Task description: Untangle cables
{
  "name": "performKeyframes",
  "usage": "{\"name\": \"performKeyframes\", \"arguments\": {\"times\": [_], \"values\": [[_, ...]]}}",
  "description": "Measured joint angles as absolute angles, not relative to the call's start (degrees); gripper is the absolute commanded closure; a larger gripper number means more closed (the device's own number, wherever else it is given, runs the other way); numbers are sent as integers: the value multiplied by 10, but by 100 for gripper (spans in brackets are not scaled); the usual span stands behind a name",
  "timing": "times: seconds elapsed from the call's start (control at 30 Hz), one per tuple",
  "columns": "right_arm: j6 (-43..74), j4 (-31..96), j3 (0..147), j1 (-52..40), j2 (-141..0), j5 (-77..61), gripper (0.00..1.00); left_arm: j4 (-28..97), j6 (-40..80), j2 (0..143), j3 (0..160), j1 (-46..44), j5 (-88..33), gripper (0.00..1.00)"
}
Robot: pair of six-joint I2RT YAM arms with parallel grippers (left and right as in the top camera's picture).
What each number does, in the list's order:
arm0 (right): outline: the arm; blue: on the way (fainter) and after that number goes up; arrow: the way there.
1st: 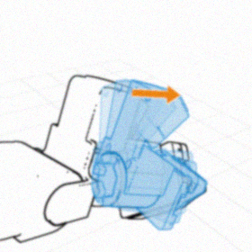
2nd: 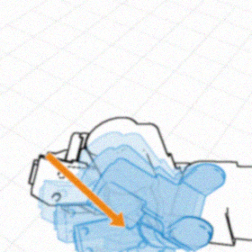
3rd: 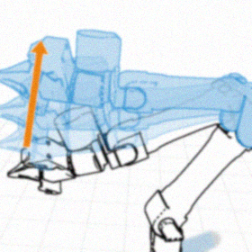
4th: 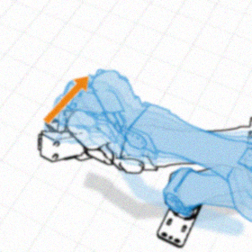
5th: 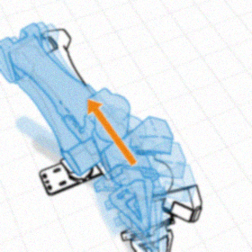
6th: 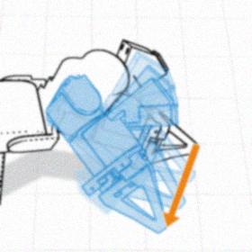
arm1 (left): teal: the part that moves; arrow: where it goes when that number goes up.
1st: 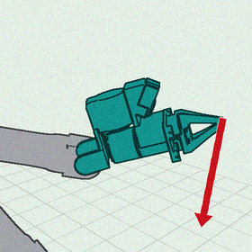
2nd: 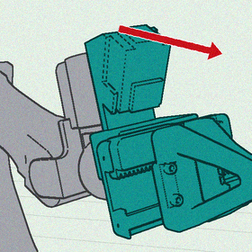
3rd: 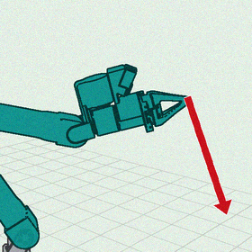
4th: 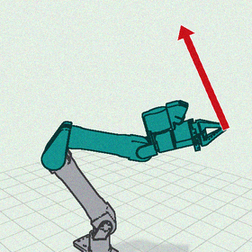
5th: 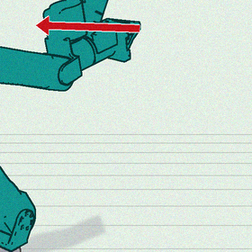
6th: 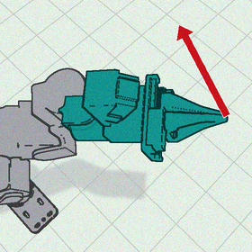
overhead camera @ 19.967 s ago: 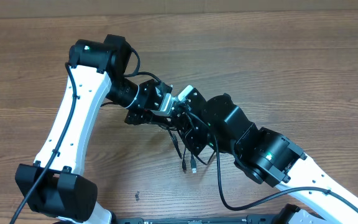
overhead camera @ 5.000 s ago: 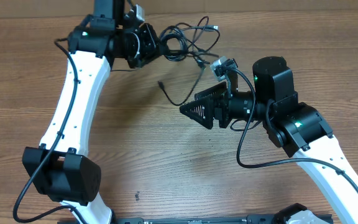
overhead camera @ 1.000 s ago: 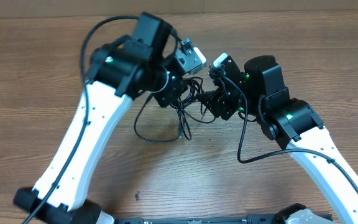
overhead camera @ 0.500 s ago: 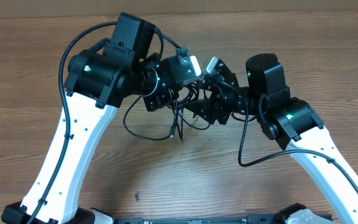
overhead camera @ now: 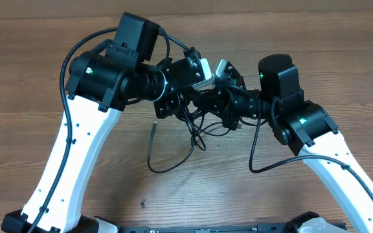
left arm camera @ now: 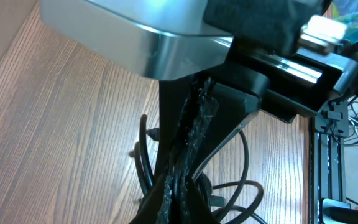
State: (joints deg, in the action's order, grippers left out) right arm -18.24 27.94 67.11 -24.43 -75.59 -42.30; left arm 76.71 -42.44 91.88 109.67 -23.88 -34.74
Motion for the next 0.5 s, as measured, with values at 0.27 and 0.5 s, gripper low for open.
{"name": "performKeyframes", "arguments": {"times": [0.27, 0.5], "values": [[-182, 280, 671, -235, -753, -425, 96, 748, -382, 919, 1097, -237, -268, 26], [-198, 278, 671, -153, -706, -526, 96, 712, -297, 919, 1097, -133, -301, 20]]}}
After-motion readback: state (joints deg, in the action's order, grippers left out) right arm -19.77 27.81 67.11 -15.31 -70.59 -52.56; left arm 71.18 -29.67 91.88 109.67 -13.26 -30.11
